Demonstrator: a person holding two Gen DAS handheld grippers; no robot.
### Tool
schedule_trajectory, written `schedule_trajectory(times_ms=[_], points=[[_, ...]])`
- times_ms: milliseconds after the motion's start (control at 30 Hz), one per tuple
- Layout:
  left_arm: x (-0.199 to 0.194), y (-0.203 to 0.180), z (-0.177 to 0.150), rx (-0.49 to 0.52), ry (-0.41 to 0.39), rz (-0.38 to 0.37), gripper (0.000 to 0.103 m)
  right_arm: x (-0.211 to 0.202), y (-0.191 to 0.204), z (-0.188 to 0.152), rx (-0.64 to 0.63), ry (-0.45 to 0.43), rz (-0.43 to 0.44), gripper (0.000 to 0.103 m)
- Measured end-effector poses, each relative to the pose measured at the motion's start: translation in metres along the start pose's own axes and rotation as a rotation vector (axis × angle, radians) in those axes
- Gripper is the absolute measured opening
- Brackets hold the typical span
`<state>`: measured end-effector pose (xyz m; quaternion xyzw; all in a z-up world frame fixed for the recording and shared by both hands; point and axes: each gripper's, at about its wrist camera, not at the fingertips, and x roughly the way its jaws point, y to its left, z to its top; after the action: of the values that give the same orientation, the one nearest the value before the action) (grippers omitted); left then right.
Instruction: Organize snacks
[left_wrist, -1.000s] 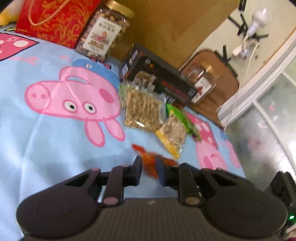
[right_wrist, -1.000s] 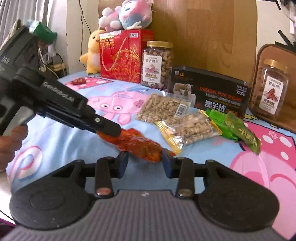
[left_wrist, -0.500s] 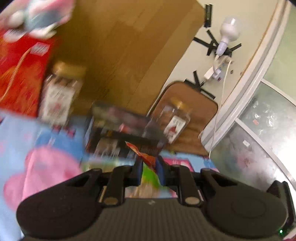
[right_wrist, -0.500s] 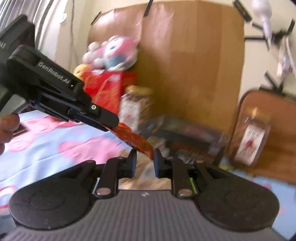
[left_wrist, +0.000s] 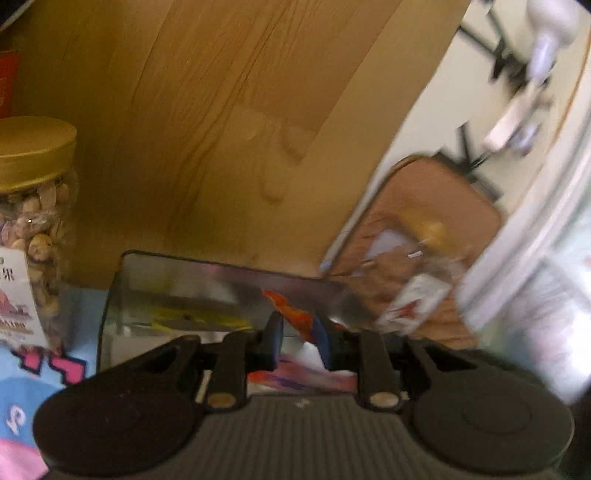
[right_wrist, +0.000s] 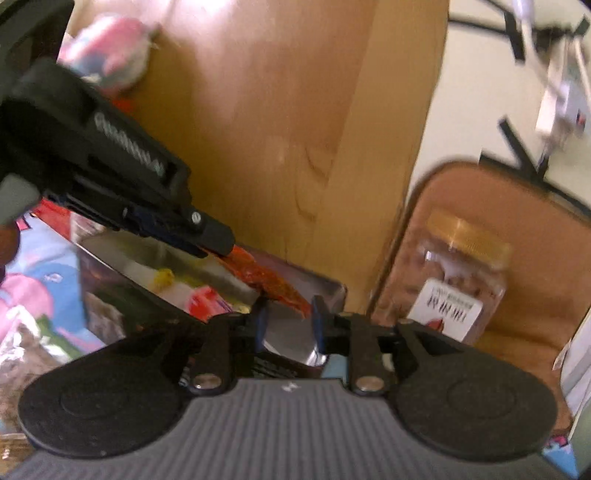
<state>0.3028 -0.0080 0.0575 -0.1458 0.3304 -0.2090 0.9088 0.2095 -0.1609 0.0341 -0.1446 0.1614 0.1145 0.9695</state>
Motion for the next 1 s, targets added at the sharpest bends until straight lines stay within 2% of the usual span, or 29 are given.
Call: schedule_trajectory(times_ms=[33,133,300,367,467,567,633,700,900,967,1000], points=[[0.004,0.001,-0.002,0.004,0.007,0.021,0.024,0.0,-0.003,-0.001,0.017,-0.005,0.002,0.039],[-0.006,0.004,-0.007,-0.011,-0.018,0.001,0.033,-0.013,-0.011,-0.005,0.054,-0.034,0.016,0.04],[-0.052,0.001,-0.019,-0.01,-0.071,-0.046,0.034,-0.047,-0.046,-0.023,0.227,-0.04,0.063,0.04],[-0.067,-0.002,-0.035,-0.02,-0.059,-0.091,0.034,-0.055,-0.064,-0.036,0.307,-0.008,0.08,0.04],[-0.077,-0.008,-0.065,-0.031,-0.003,-0.14,0.034,-0.055,-0.081,-0.062,0.424,0.086,0.103,0.04],[-0.079,-0.013,-0.092,-0.057,0.063,-0.175,0.034,-0.048,-0.083,-0.083,0.549,0.196,0.194,0.04],[-0.079,-0.012,-0.108,-0.08,0.113,-0.19,0.034,-0.048,-0.07,-0.088,0.547,0.222,0.264,0.04],[-0.08,-0.01,-0.121,-0.1,0.142,-0.185,0.034,-0.053,-0.058,-0.087,0.504,0.205,0.258,0.041],[-0.105,-0.004,-0.133,-0.131,0.125,-0.177,0.034,-0.091,-0.022,-0.094,0.405,0.209,0.288,0.042],[-0.111,-0.003,-0.134,-0.14,0.115,-0.174,0.034,-0.107,-0.022,-0.1,0.375,0.184,0.31,0.041],[-0.114,-0.003,-0.135,-0.143,0.112,-0.174,0.034,-0.112,-0.02,-0.101,0.346,0.162,0.301,0.048]])
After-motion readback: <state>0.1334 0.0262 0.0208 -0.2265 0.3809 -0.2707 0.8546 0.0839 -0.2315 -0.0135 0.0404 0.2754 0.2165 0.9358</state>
